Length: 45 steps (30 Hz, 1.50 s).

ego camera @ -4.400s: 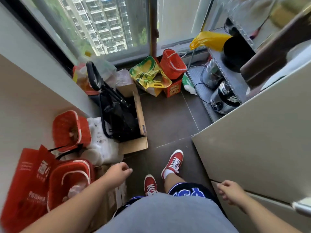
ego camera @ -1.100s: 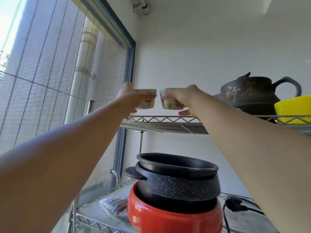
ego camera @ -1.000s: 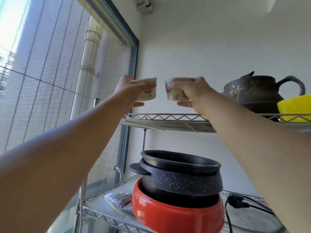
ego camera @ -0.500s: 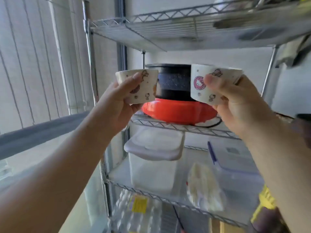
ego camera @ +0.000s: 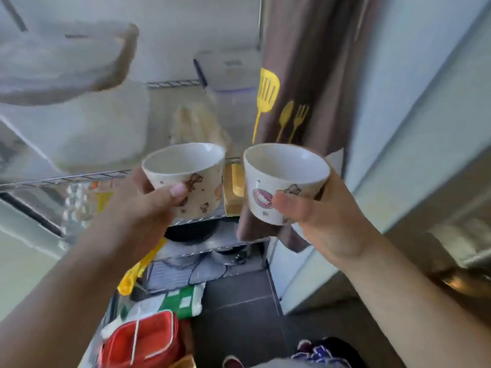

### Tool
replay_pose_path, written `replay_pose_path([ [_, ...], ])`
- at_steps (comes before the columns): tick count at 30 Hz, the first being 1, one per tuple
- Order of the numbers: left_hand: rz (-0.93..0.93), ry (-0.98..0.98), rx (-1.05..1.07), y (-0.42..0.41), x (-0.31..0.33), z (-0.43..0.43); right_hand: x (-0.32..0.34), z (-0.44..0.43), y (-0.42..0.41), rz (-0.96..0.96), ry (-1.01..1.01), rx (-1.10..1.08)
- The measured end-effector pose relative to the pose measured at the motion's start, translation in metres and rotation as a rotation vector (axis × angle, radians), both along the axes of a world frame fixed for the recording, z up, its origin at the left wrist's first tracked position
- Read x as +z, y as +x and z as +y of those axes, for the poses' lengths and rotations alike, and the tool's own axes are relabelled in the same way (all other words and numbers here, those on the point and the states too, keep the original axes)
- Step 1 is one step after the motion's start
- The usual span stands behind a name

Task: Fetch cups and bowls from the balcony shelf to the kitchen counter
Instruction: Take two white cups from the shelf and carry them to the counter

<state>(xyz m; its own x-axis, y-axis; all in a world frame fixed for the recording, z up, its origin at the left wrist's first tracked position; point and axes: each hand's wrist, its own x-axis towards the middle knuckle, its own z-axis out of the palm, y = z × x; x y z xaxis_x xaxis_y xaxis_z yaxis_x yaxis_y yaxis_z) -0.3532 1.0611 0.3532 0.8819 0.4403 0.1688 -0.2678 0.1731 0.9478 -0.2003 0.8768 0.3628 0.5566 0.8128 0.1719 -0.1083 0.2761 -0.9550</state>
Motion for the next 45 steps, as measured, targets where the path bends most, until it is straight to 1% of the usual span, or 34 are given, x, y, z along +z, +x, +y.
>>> replay_pose_path([
  [5, 0.133, -0.029, -0.182, 0.047, -0.038, -0.062, -0.033, -0.093, 0.002, 0.112, -0.090, -0.224],
  [9, 0.219, 0.033, -0.402, 0.084, -0.056, -0.116, -0.046, -0.167, 0.010, 0.142, -0.117, -0.396],
  [14, 0.285, 0.097, -0.622, 0.130, -0.071, -0.198, -0.065, -0.256, 0.021, 0.193, -0.228, -0.688],
  [17, 0.321, 0.134, -0.727, 0.160, -0.075, -0.247, -0.074, -0.299, 0.027, 0.217, -0.283, -0.832],
  [20, 0.367, 0.158, -0.819, 0.194, -0.083, -0.293, -0.088, -0.346, 0.036, 0.241, -0.380, -0.979],
  [23, 0.433, 0.147, -0.903, 0.232, -0.095, -0.340, -0.099, -0.394, 0.046, 0.273, -0.412, -1.079],
  [26, 0.482, 0.226, -0.935, 0.273, -0.105, -0.397, -0.112, -0.447, 0.056, 0.344, -0.474, -1.213],
  [29, 0.456, 0.278, -0.986, 0.312, -0.117, -0.461, -0.130, -0.508, 0.064, 0.388, -0.498, -1.309],
  [32, 0.445, 0.334, -1.024, 0.347, -0.126, -0.515, -0.143, -0.565, 0.070, 0.423, -0.482, -1.388],
  [36, 0.466, 0.384, -1.057, 0.390, -0.135, -0.567, -0.153, -0.627, 0.091, 0.429, -0.461, -1.511],
  [41, 0.514, 0.423, -1.072, 0.439, -0.152, -0.612, -0.159, -0.686, 0.140, 0.378, -0.465, -1.585],
  [45, 0.541, 0.473, -1.077, 0.491, -0.168, -0.668, -0.164, -0.744, 0.191, 0.396, -0.486, -1.602],
])
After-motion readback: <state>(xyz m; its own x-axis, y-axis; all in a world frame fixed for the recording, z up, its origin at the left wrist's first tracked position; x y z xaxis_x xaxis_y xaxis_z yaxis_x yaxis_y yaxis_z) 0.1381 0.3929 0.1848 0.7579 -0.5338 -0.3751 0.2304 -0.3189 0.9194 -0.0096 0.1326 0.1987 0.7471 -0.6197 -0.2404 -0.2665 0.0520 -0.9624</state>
